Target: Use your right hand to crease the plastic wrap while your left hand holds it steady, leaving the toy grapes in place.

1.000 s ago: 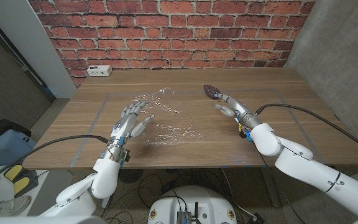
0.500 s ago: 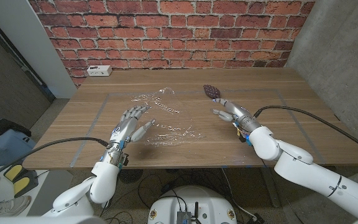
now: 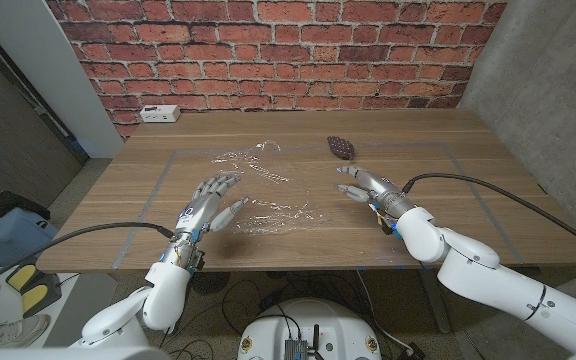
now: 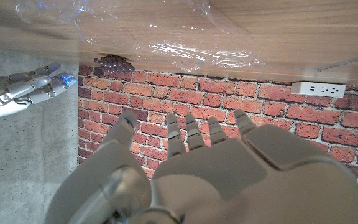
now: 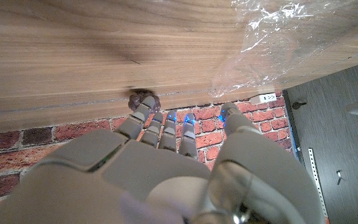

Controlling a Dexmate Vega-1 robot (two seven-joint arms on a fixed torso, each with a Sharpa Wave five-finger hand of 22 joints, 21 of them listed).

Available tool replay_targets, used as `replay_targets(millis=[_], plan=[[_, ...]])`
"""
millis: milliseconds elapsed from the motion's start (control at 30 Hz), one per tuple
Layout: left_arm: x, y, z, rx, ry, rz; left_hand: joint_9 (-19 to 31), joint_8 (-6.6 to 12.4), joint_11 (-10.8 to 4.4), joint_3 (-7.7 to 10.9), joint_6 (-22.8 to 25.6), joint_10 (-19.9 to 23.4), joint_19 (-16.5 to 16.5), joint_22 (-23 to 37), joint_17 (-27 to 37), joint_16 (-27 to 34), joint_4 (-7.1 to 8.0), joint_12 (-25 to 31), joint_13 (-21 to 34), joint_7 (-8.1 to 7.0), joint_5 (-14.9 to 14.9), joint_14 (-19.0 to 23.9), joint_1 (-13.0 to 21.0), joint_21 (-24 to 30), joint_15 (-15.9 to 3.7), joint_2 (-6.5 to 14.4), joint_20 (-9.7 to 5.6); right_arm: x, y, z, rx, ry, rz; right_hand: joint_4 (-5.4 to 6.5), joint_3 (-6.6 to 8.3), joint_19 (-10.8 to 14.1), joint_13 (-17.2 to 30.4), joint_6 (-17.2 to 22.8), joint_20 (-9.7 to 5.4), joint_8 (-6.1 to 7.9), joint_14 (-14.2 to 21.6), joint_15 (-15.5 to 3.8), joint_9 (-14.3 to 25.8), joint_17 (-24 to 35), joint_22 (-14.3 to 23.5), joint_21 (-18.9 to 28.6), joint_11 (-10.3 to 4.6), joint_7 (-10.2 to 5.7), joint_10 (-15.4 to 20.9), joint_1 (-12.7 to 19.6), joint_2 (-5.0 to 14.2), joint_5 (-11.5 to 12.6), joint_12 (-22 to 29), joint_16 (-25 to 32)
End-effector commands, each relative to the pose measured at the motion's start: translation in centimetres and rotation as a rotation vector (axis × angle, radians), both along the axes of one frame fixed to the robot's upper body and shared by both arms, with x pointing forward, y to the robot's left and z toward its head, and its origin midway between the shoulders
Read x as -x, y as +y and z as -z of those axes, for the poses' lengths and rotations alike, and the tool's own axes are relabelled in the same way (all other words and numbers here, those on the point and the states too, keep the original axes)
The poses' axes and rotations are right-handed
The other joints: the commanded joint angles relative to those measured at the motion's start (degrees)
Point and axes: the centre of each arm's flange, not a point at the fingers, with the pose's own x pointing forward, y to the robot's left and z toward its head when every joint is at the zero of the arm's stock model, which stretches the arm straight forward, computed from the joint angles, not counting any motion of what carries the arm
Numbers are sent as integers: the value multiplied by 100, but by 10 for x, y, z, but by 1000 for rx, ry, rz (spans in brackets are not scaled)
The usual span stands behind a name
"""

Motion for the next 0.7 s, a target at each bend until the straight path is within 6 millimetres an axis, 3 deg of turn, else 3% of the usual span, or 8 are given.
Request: replay_targets(millis=[33,167,433,600,633,700], plan=[[-1,0,6,-10,26,-8,28,2,2,9,94,69,9,-5,22,-7,-53,-10,12,-2,-28,29,87,-9,7,-11,34,2,9,7,31,9,0,-7,69,54,27,97,-17,43,66,-13,8,6,11,20,-2,19,71,98,7,34,14,10],[-1,1,8,-12,30,-14,29,-7,17,12,105,79,31,-5,23,-7,-76,-16,13,-4,-31,31,111,-7,12,-15,39,4,13,11,36,-7,6,-52,107,115,27,145,-30,42,130,-41,11,-1,11,32,-25,-3,116,179,-1,39,11,17],[2,-1,10,-46,17,-48,31,18,-42,27,261,108,112,-10,22,-15,-165,-36,14,-52,-36,22,216,0,-20,-47,33,10,20,17,67,-55,36,-306,211,415,22,440,128,83,493,-134,17,-19,17,93,-114,-2,332,607,-142,7,17,73],[7,-5,10,-86,-7,-91,34,68,-81,55,469,153,289,-24,19,3,-290,-56,14,-124,-25,84,438,27,-43,-133,25,17,23,21,90,-101,64,-390,256,679,31,727,181,144,803,-210,34,-11,23,141,-164,-5,613,1016,-219,-41,60,126],[8,-6,10,-95,-12,-100,34,85,-106,64,535,183,334,-29,18,9,-310,-53,14,-130,-19,111,506,32,-46,-154,30,18,24,22,97,-111,72,-395,259,758,35,819,199,166,892,-249,38,-7,25,155,-94,7,702,1140,-250,-54,74,142],[9,-7,11,-111,-18,-115,35,109,-111,77,633,203,405,-35,18,15,-332,-59,14,-141,-11,148,609,40,-54,-187,29,20,24,24,102,-123,78,-422,257,878,39,964,228,205,1025,-265,42,-8,27,178,-99,4,819,1326,-333,-55,90,164]])
